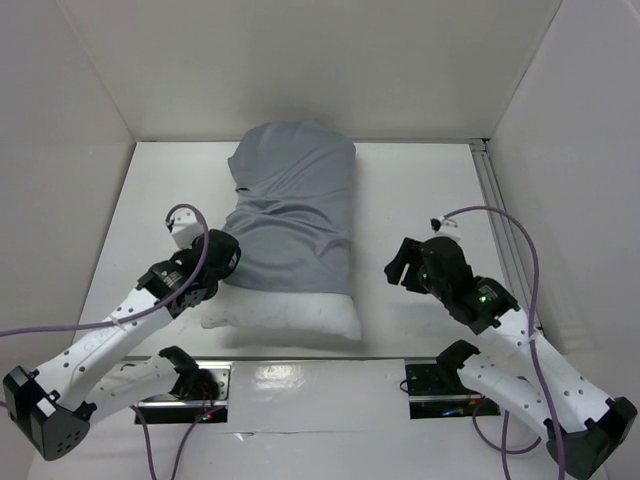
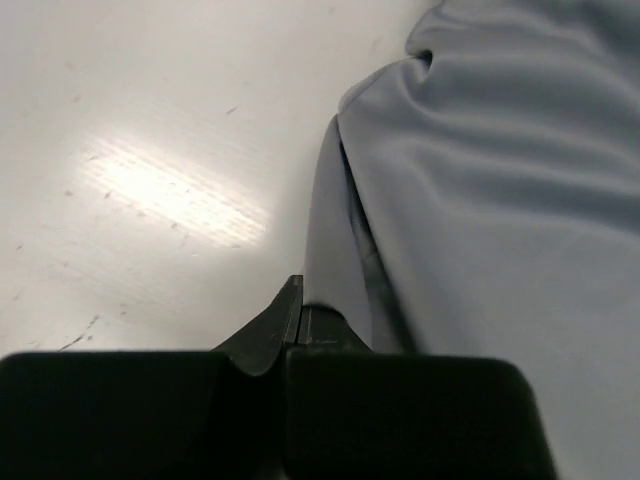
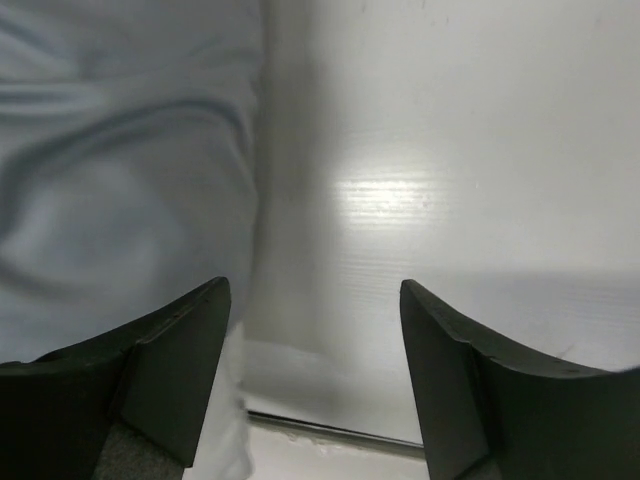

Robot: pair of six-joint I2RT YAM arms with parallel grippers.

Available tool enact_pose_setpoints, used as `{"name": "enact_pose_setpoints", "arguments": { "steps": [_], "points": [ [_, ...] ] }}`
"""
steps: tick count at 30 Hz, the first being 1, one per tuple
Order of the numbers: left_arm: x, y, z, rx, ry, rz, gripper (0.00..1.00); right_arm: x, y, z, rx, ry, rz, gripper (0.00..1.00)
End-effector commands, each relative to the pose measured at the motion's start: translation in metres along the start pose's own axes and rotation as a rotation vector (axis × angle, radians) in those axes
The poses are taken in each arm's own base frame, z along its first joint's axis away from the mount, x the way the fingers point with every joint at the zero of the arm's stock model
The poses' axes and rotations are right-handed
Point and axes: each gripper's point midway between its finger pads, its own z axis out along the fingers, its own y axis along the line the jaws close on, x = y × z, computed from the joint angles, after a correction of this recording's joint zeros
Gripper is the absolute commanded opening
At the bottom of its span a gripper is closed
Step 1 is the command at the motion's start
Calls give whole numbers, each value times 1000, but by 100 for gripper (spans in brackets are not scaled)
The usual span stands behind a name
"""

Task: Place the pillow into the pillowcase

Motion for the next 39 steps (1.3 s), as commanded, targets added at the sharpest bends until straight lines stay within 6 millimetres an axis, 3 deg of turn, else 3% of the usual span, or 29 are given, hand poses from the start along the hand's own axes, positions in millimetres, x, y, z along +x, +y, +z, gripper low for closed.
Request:
{"name": "enact_pose_setpoints", "arguments": {
  "steps": [1,5,9,13,16,20,22,23,24,26,31,39],
  "points": [
    [11,23,7,-82,58,-11,0,22,2,20,-54,13,47,69],
    [28,48,20,-191,99,-47,0,30,16,43,-113,-35,84,63],
    [44,61,29,-249,162,-70,0,60,44,54,-175,7,-53,50],
    [44,65,35,-260,193,-77,0,84,84,44,-356,53,-180,32],
    [39,67,39,-266,202,-92,0,105,100,36,-446,97,-248,20],
    [32,81,46,-307,216,-90,0,108,106,28,-485,109,-275,2],
    [31,82,51,-308,236,-112,0,109,101,26,-483,110,-287,4],
    [27,84,53,-305,237,-115,0,105,102,21,-495,98,-280,16],
    [25,84,55,-305,243,-129,0,109,96,21,-482,111,-287,38],
    [21,86,58,-305,248,-140,0,104,92,18,-475,90,-291,54],
    [-1,84,64,-284,218,-143,0,106,89,18,-483,87,-353,59],
    [-19,76,66,-249,205,-113,0,99,107,24,-521,55,-429,59]
  ]
}}
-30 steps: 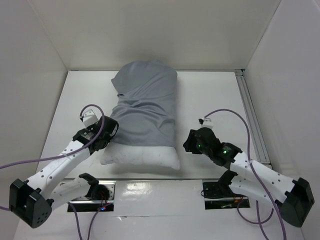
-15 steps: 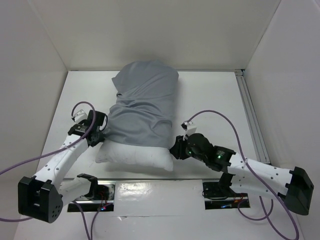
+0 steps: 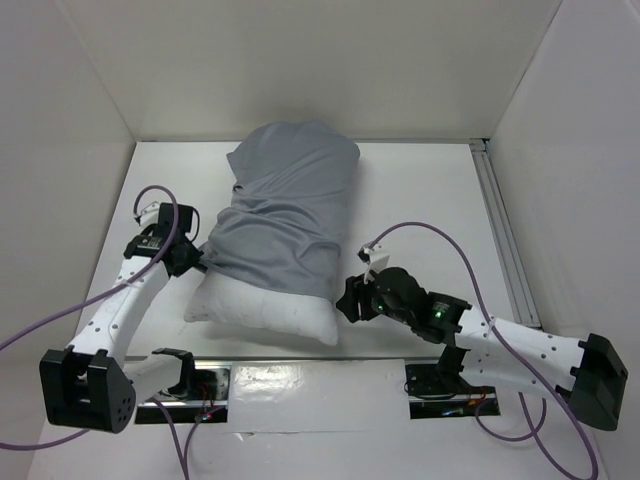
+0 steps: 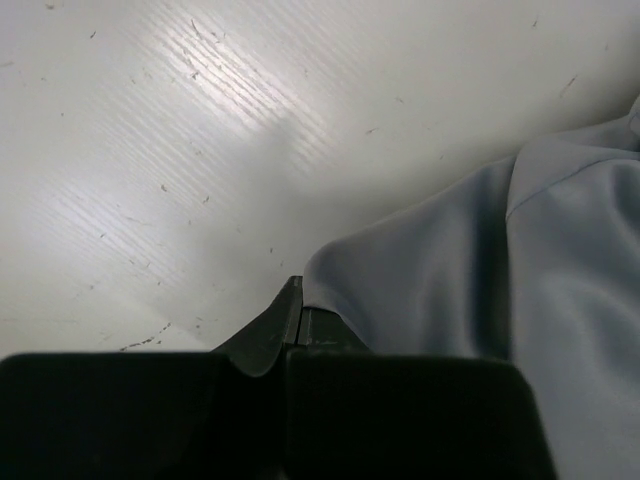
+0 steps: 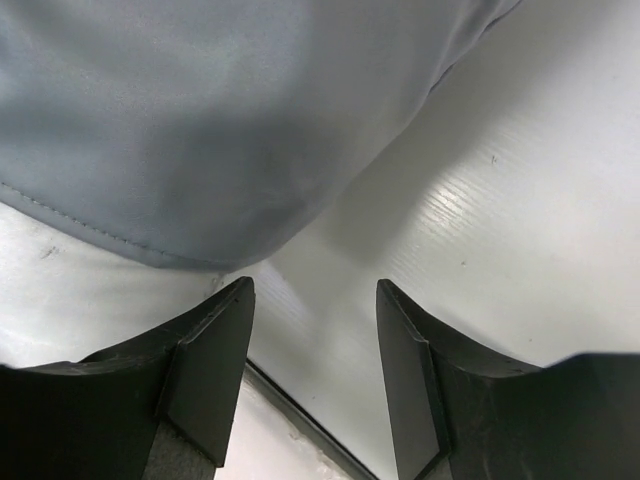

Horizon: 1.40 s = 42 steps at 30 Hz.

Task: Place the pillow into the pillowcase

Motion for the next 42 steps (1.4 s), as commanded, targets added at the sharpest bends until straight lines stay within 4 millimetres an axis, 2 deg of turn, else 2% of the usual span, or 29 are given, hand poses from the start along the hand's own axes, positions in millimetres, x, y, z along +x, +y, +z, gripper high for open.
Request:
{"name": "enact_pose_setpoints", "arguments": {
  "steps": [1,6,9,11,14,17,20,23,27,29,30,31,32,33,37,40,42],
  "points": [
    [-17,-11,-7,42,-34,21,0,-21,14,4,-44,-59,-66,58],
    [-17,-12,-4,38,-23,17,0,-29,35,8,-111,-64,-99,53],
    [-17,-12,-4,38,-23,17,0,-20,45,8,-138,-39,-130,53],
    [-17,-12,-4,38,-23,17,0,-22,52,2,-164,-54,-135,53],
    [-16,-13,-4,45,-17,17,0,-21,49,2,-139,-56,-131,54],
    [-14,-14,-3,51,-11,17,0,-30,48,10,-113,-95,-115,53],
    [-7,-11,0,47,9,24,0,-51,48,19,-96,-216,-77,44],
    [-8,-13,1,53,3,21,0,-55,48,25,-94,-261,-49,40],
    [-4,-12,2,54,16,24,0,-48,47,39,-57,-243,-62,39],
    [-4,-12,2,54,16,24,0,-46,51,40,-40,-256,-58,27],
    [-3,-14,1,59,17,31,0,-51,45,40,13,-286,-40,18],
    [-4,-15,1,65,11,28,0,-47,40,40,44,-276,-52,6],
    [-4,-15,1,65,11,28,0,-46,41,40,67,-279,-33,0],
    [-1,-13,3,59,17,31,0,-47,30,38,135,-301,-22,0],
    [-1,-13,3,59,17,31,0,-39,11,32,242,-313,9,0],
    [-1,-13,3,59,17,31,0,-27,-7,27,335,-294,29,0],
    [-1,-13,3,59,17,31,0,-28,-11,22,370,-308,61,0]
  ]
}}
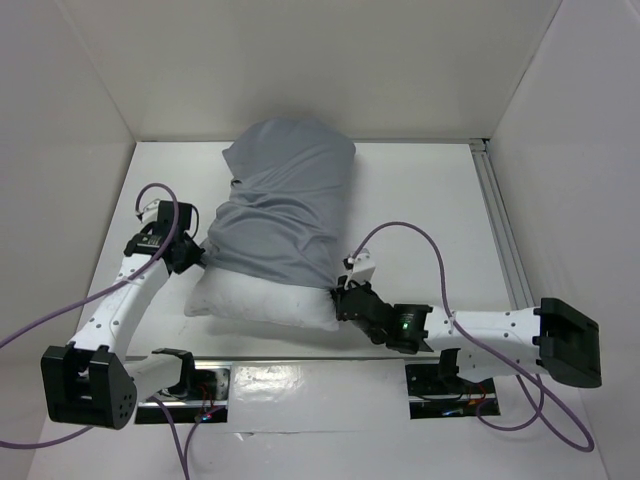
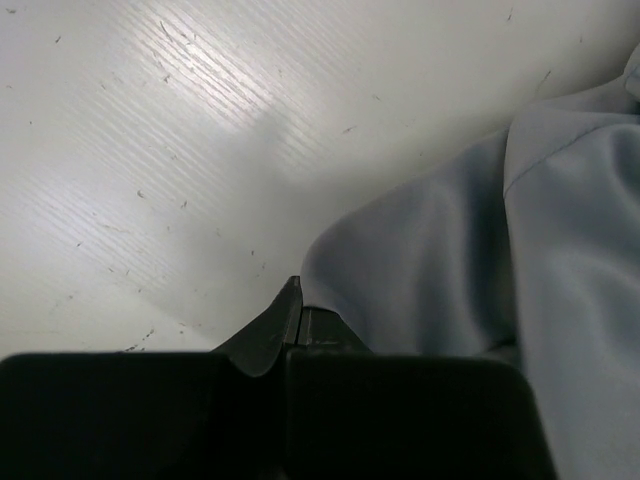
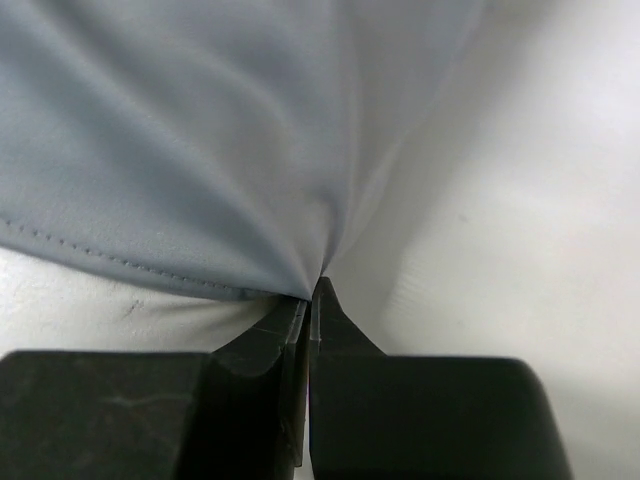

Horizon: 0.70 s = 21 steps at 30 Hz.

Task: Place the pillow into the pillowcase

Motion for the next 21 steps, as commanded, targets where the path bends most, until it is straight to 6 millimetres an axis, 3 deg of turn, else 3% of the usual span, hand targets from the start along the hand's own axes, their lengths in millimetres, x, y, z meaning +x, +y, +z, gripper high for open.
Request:
{"name": "enact_pose_setpoints", "arguments": {
  "steps": [1,4,5,7,8,9,10,11,12,13,14,15,16,17,18,19,20,21],
  "points": [
    [0,-3,1,15,3,23,0,-24,-23,-9,166,-107,80,0],
    [-4,-12,-12,74,11,33,0,-60,-11,-25,132,-152,81,0],
    [-14,-22,-24,116,-6,21,0,-74,-7,-30,116,-173,79,0],
    [-25,-36,-48,212,-22,38,0,-118,9,-47,64,-231,58,0],
    [-42,-54,-71,302,-52,33,0,-133,14,-54,42,-247,43,0],
    [-50,-60,-83,335,-60,40,0,-170,28,-69,0,-295,65,0],
    [-57,-64,-100,370,-74,50,0,-189,29,-75,0,-313,11,0],
    [-81,-78,-132,449,-132,43,0,-203,35,-82,-13,-315,-27,0],
    [-87,-88,-149,505,-132,45,0,-250,44,-101,-42,-382,2,0],
    [-97,-97,-163,551,-149,55,0,-267,46,-99,-23,-388,-62,0],
    [-118,-108,-198,630,-207,46,0,-287,50,-105,-32,-404,-83,0],
    [-127,-116,-217,693,-217,48,0,-304,51,-111,-29,-411,-108,0],
    [-136,-124,-236,744,-239,50,0,-354,48,-137,-28,-495,-78,0],
    [-147,-129,-253,785,-266,48,0,-366,60,-131,-55,-491,-110,0],
    [-169,-137,-286,858,-326,45,0,-378,59,-135,-52,-491,-134,0],
    [-181,-139,-300,885,-356,31,0,-418,49,-159,-40,-571,-104,0],
    [-194,-137,-311,892,-386,8,0,-425,54,-151,-44,-566,-132,0],
    [-210,-135,-343,941,-462,1,0,-434,49,-154,-22,-576,-146,0]
  ]
}}
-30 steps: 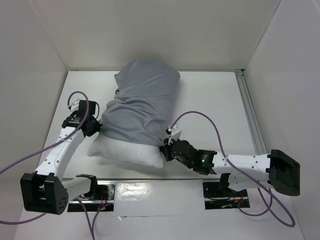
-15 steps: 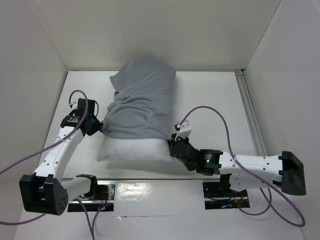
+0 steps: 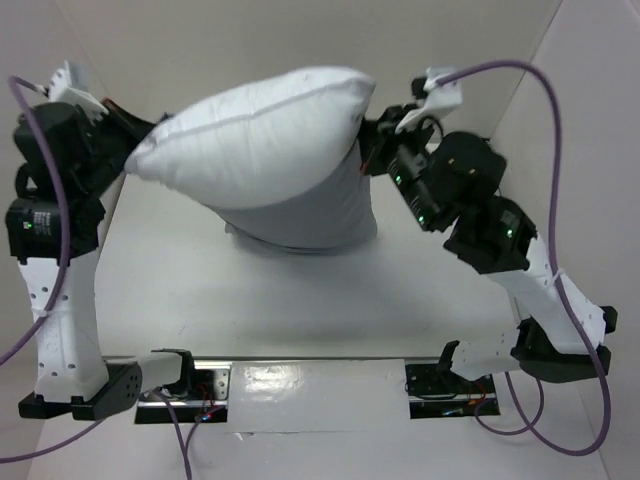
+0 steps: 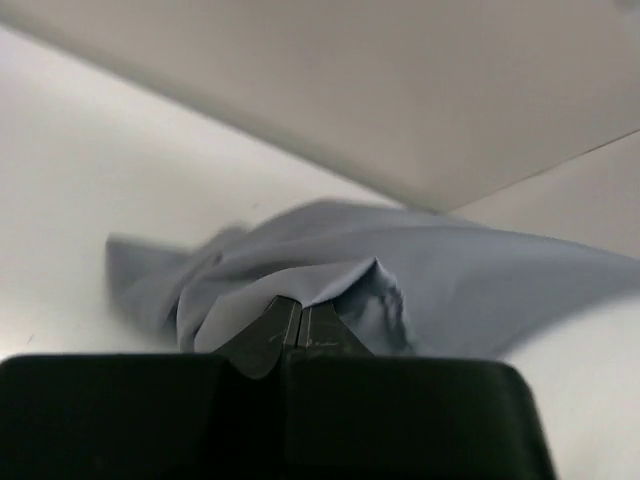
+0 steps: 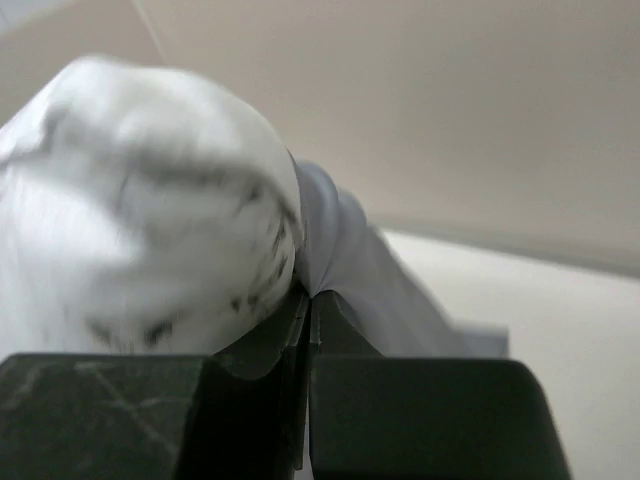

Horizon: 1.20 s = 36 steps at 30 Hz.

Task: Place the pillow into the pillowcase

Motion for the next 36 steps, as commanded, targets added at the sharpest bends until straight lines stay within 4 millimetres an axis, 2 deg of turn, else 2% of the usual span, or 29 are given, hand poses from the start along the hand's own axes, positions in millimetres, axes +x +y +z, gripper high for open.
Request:
{"name": "enact_pose_setpoints", "arguments": {
  "steps": [1,3,4,5,7,9,10,12,15,16,19,22,24,25,27,28,29,30,31,32,33,36],
  "points": [
    [-53,-52,-23,191,-110,26,0,-62,-13,-4,-13,-94,-93,0],
    [-72,-55,-26,201,-150,23,0,-69,-25,2,58,-104,-141,0],
    [-78,-65,-33,245,-155,25,0,-74,-30,-1,79,-110,-145,0],
    [-81,-64,-23,251,-145,26,0,-74,-33,-2,89,-109,-170,0],
    [-82,-65,-23,271,-127,18,0,-83,-45,-8,145,-130,-168,0],
    [-80,-68,-15,302,-107,13,0,-81,-59,-13,210,-126,-183,0],
    [-73,-68,-9,320,-75,13,0,-75,-60,-8,232,-118,-204,0],
    [-74,-76,-8,368,-67,-3,0,-69,-66,-8,270,-103,-213,0],
    [-72,-88,-12,434,-43,-22,0,-42,-69,5,325,-63,-256,0],
    [-77,-95,-18,463,-65,-3,0,-40,-70,8,344,-72,-252,0],
    [-88,-106,-26,489,-94,7,0,-19,-74,16,397,-39,-311,0],
    [-105,-120,-37,522,-153,35,0,2,-78,35,437,-8,-355,0],
    [-108,-118,-31,517,-165,34,0,11,-79,42,448,-2,-361,0],
    [-109,-119,-29,520,-166,27,0,21,-73,51,429,15,-379,0],
    [-103,-113,-18,511,-138,17,0,24,-79,60,450,15,-350,0],
    [-106,-107,-13,497,-144,15,0,31,-76,65,441,33,-366,0],
    [-100,-96,0,482,-111,4,0,29,-74,68,441,21,-355,0],
    [-95,-92,5,492,-80,-4,0,36,-71,73,432,33,-367,0],
    [-99,-83,6,478,-92,-2,0,33,-75,77,449,20,-348,0],
    [-98,-78,8,478,-93,1,0,47,-75,89,420,61,-364,0],
    [-96,-80,7,487,-83,3,0,34,-94,98,454,37,-279,0],
    [-96,-74,11,484,-82,42,0,48,-106,119,418,54,-242,0]
  ]
}}
